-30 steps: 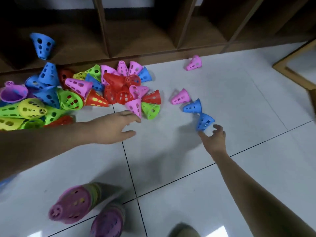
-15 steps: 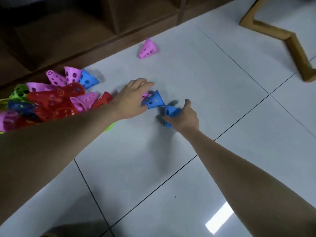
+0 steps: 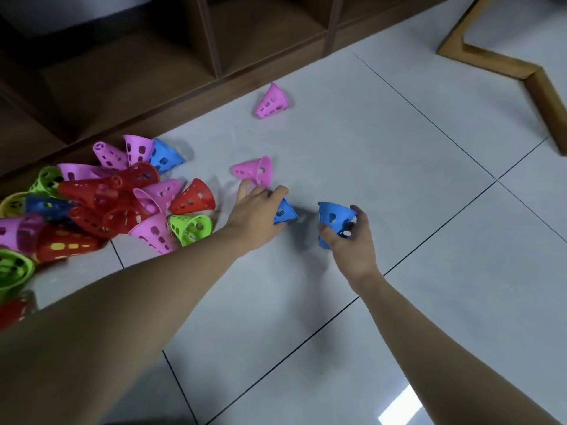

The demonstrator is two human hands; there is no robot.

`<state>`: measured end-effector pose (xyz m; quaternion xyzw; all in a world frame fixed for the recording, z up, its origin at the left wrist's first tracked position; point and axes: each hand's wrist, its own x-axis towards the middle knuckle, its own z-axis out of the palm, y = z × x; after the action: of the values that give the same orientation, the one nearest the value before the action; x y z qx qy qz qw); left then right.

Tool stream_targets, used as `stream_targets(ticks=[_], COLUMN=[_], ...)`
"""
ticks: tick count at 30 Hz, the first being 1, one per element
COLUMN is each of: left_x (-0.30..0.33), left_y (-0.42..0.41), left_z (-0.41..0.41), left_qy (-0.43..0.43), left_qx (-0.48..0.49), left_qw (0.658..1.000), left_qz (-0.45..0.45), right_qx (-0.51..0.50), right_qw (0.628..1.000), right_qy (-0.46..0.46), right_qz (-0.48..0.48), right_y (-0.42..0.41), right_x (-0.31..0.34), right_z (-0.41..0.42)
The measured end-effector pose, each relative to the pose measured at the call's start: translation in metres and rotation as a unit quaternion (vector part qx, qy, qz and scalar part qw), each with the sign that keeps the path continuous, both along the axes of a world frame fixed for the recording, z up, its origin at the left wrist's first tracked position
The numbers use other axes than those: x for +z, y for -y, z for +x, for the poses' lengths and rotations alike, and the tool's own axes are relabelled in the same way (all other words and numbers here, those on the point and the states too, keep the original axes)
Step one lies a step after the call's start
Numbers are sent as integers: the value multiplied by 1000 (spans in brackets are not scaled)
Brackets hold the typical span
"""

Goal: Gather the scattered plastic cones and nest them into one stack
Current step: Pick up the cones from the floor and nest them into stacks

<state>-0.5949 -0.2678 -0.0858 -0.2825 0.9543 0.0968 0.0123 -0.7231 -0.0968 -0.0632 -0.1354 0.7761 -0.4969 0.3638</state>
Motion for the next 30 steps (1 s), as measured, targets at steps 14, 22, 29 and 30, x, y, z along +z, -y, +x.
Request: stream_targets(ticks=[14,22,29,30], left_x=[124,213,252,250], left_y=[-21,-67,-112,-118], left_z=[162,255,344,357], left_qy=[-35,-92,-42,-27], left_qx=[28,47,36,31], left_qw=[990,986,989,991], left_qz=[137,133,139,131], right_qx=[84,170,353,388], right_qw=[979,941,904,894], right_qy=[75,136,38,10], right_qz=[-172,-260,-236,-222], right_y=[-24,-54,-98,-104], right_x=[93,144,168,168], right_z=[80,155,215,225])
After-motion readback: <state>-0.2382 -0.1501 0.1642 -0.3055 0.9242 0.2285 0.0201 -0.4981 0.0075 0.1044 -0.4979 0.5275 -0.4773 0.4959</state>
